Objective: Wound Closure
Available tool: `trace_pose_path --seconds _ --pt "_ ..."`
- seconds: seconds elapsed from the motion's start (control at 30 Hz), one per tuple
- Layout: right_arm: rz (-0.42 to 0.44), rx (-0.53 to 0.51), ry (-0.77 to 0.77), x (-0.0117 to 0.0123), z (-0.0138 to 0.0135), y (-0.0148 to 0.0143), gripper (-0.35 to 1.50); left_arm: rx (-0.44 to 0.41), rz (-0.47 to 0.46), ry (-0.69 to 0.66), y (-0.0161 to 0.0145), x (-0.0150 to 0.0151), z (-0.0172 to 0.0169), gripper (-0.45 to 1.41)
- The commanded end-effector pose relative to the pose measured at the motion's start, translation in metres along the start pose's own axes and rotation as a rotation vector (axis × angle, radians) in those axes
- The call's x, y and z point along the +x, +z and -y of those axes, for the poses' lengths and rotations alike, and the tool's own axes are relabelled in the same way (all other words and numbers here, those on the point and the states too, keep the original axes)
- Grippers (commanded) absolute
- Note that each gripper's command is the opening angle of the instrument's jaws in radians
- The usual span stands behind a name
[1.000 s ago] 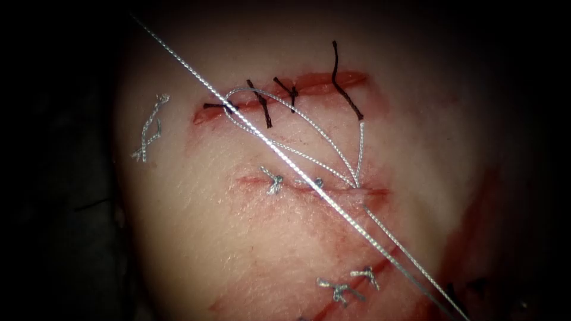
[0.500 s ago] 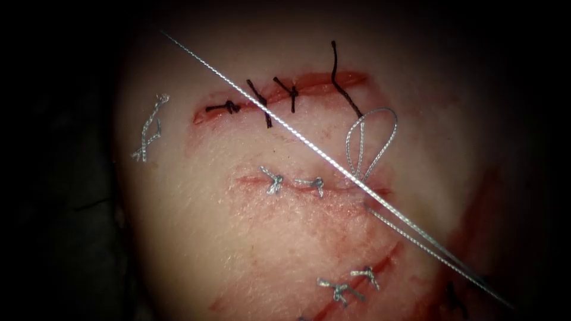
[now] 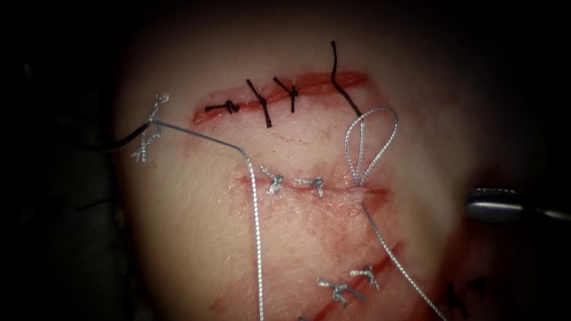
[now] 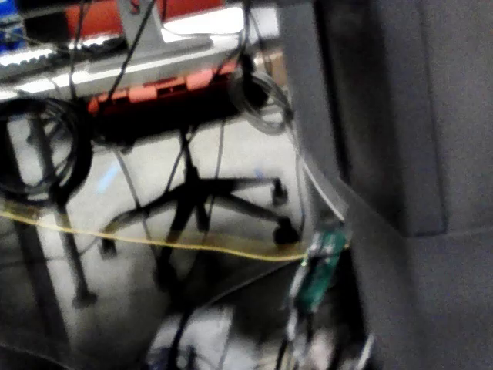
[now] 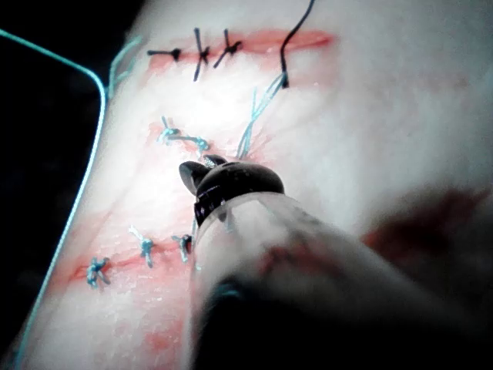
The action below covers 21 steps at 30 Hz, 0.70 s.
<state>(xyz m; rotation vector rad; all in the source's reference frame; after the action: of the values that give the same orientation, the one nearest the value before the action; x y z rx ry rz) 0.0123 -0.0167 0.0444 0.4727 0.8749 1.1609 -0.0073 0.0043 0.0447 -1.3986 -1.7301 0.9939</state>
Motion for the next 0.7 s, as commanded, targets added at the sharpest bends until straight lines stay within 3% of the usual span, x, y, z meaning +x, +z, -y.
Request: trace_pose_path --seconds 0.03,0.1,0.13,0.17,0.2,0.4,0.6,0.7 --pt "-0.009 -0.038 0.001 -0.0005 0.0000 0.0020 0.51 0.004 0.025 -0.012 0.0006 -0.0005 0.0009 -0.45" --pt "-0.021 -0.062 0.006 -0.0007 -0.0001 0.0026 0.58 0.002 0.036 -0.024 0.0010 -0.0007 0.0010 -0.45" --pt "-0.037 -0.092 0.056 -0.0011 -0.0001 0.0036 0.88 0.008 0.059 -0.039 0.0016 -0.0009 0.0011 -0.45" --pt "-0.049 -0.106 0.097 -0.0014 -0.0001 0.0042 1.05 0.010 0.070 -0.047 0.0020 -0.0010 0.0012 -0.45" --pt "-0.053 -0.111 0.131 -0.0018 -0.0001 0.0047 1.10 0.004 0.080 -0.051 0.0023 -0.0010 0.0012 -0.45" --pt "0.094 0.006 0.270 -0.0056 0.0008 0.0079 0.84 0.015 0.104 -0.072 0.0030 -0.0019 0.0024 -0.45" --pt "0.099 0.007 0.291 -0.0069 0.0019 0.0099 0.86 0.014 0.109 -0.082 0.0027 -0.0019 0.0034 -0.45" --pt "0.109 0.014 0.294 -0.0071 0.0023 0.0103 0.59 0.019 0.115 -0.096 0.0028 -0.0019 0.0034 -0.45"
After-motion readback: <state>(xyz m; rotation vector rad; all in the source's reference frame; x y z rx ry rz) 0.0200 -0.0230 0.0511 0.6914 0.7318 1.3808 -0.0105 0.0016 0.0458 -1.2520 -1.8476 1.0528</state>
